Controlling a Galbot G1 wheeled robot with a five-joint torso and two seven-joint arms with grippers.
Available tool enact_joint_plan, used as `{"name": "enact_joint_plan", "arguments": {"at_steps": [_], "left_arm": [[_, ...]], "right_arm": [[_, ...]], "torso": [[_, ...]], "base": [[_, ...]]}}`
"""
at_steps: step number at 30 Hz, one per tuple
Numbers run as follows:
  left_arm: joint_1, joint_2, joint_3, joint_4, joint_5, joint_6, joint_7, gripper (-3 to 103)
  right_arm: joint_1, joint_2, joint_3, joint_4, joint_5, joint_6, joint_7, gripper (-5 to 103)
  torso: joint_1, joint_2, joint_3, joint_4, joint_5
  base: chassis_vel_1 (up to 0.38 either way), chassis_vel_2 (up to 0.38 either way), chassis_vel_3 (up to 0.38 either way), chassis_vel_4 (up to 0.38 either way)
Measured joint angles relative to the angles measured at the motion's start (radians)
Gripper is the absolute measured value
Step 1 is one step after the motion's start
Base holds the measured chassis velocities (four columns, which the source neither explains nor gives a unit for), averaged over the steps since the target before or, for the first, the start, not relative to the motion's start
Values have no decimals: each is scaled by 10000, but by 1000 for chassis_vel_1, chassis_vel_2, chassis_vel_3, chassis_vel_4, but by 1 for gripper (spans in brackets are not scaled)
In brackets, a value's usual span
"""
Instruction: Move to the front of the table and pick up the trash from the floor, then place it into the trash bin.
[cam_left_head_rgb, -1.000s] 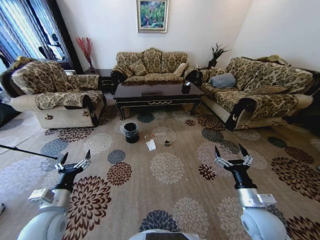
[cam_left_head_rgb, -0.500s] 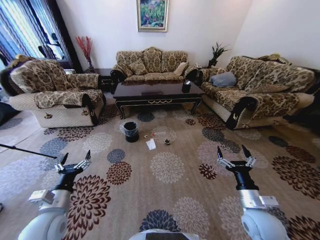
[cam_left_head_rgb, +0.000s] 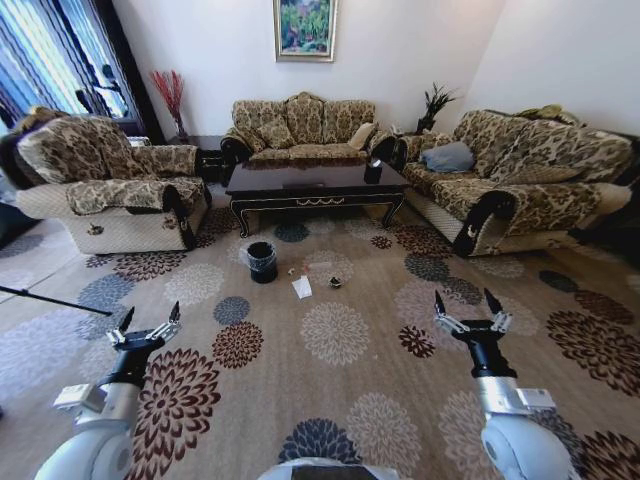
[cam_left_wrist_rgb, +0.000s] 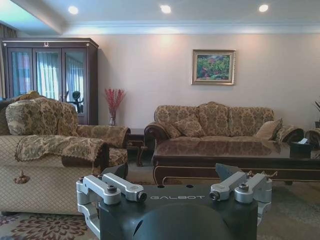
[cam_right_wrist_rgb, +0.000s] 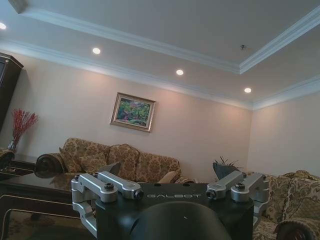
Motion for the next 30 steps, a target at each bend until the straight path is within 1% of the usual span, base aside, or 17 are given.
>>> {"name": "enact_joint_plan", "arguments": {"at_steps": [12, 30], "left_arm": [[-12, -39, 52, 104, -9, -25, 16, 100], [-285, -46, 214, 539, 140, -179, 20, 100]], "right_arm": [[10, -16, -16, -55, 8, -7, 37, 100], [178, 60, -63, -304, -15, -6, 83, 100]], "torso": [[-160, -371, -214, 0, 0], [-530, -1204, -678, 0, 0]], "base": [[0, 0, 0, 0], [0, 0, 0, 0]]}}
